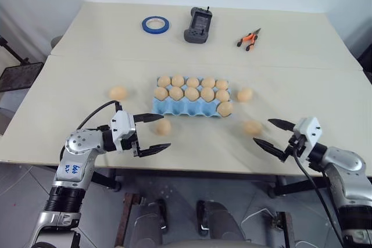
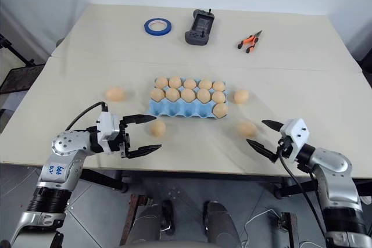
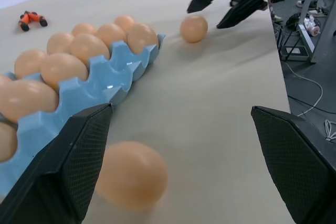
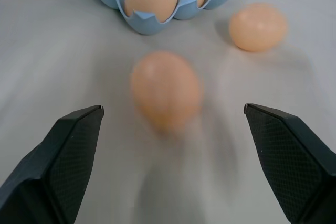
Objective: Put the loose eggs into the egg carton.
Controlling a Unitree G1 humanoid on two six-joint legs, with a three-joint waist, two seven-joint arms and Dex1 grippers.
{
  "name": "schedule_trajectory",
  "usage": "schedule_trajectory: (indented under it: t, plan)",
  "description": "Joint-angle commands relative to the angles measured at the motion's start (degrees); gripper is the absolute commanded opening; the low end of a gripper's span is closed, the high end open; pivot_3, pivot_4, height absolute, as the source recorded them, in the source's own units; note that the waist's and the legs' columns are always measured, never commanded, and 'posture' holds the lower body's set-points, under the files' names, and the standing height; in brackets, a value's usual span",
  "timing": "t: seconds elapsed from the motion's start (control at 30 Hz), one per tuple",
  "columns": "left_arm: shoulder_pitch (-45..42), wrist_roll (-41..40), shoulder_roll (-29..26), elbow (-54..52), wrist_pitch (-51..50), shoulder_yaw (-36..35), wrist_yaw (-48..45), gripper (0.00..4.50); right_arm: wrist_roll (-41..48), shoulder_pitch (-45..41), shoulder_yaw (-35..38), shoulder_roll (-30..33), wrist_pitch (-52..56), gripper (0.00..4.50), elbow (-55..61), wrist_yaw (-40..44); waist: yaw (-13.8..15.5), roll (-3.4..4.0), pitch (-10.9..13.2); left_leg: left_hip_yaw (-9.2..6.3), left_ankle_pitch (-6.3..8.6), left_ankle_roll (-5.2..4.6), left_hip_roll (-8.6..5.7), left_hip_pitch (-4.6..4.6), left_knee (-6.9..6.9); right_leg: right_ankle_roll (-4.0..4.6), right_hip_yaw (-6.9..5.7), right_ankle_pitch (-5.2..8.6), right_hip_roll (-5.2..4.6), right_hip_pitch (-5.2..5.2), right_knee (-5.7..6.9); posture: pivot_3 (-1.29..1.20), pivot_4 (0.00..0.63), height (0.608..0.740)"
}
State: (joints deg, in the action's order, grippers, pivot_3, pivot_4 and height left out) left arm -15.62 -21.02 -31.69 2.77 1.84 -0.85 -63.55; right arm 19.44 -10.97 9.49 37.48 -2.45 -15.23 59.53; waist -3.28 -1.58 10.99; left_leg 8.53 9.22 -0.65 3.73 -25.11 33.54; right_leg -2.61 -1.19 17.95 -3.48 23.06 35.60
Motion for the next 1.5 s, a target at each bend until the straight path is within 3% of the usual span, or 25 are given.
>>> schedule_trajectory:
  t: [0.03, 0.13, 0.33, 0.4, 0.7, 1.0, 1.27, 1.5]
  plan:
    - [1.15, -2.29, -0.37, -2.97, -1.66, -0.31, -0.81, 4.48, -1.76, -6.38, -2.39, -0.97, -1.68, 4.50, -6.76, 2.08, -0.02, 0.00, 0.00, 0.04, 0.01, -0.03, -0.01, -0.04, -0.03, 0.00, 0.03, 0.00, -0.01, 0.09, 0.02, 0.00, 0.150, 0.740]
    - [1.59, -2.25, -0.37, -3.67, -1.96, -0.45, -0.66, 4.50, -3.27, -9.33, -4.07, -1.86, -3.73, 3.86, -10.89, 3.02, 0.05, 0.00, 0.00, 0.09, 0.01, -0.03, -0.02, -0.06, -0.13, -0.07, 0.04, -0.04, -0.02, 0.27, 0.18, 0.00, 0.150, 0.740]
    - [1.96, -1.84, 0.22, -3.13, -0.69, -1.35, 0.72, 4.50, -3.60, -11.70, -4.16, -3.41, -6.15, 1.81, -13.49, 3.08, 0.11, 0.04, -0.02, 0.04, 0.00, -0.04, 0.00, -0.07, -0.24, -0.33, -0.03, -0.17, 0.01, 0.41, 0.38, 0.00, 0.150, 0.740]
    - [1.95, -1.76, 0.35, -2.48, -0.24, -1.67, 1.09, 4.50, -3.37, -11.28, -4.05, -3.21, -5.68, 1.64, -11.62, 2.95, 0.06, 0.05, -0.02, 0.04, 0.00, -0.04, 0.00, -0.06, -0.21, -0.33, -0.03, -0.17, 0.01, 0.40, 0.38, 0.00, 0.150, 0.740]
    - [3.87, -2.41, -0.21, -0.27, 0.13, -7.03, 5.72, 4.50, 3.59, -11.03, -5.39, -4.67, 10.82, 1.64, 12.41, -0.98, -0.23, 0.09, -0.05, 0.04, 0.00, -0.04, 0.02, -0.02, -0.15, -0.26, 0.06, -0.13, 0.01, 0.40, 0.50, 0.00, 0.150, 0.740]
    - [6.25, -2.14, -0.37, -2.99, -0.88, -8.88, 9.06, 4.50, -5.12, -21.77, -14.85, -13.14, 14.00, 1.64, 7.21, -8.81, -0.24, 0.09, -0.05, 0.11, 0.00, -0.02, -0.01, -0.15, -0.33, -0.06, 0.00, -0.07, -0.08, 0.52, 0.35, 0.00, 0.150, 0.740]
    - [9.12, -2.74, -1.00, -6.51, -1.88, -10.72, 11.12, 4.50, -5.49, -22.77, -14.07, -12.44, 14.48, 4.44, 7.97, -8.62, -0.09, 0.09, -0.05, 0.28, 0.03, -0.03, 0.03, -0.19, -0.56, -0.36, -0.10, -0.24, -0.10, 0.70, 0.31, 0.00, 0.150, 0.740]
    - [9.63, -2.71, -1.19, -7.81, -3.20, -10.57, 11.68, 4.50, 0.79, -14.28, -4.05, -7.57, 14.95, 4.48, 17.30, -9.08, 0.20, 0.08, -0.06, 0.28, 0.03, -0.03, 0.03, -0.18, -0.56, -0.23, -0.09, -0.16, -0.10, 0.67, 0.28, 0.00, 0.150, 0.740]
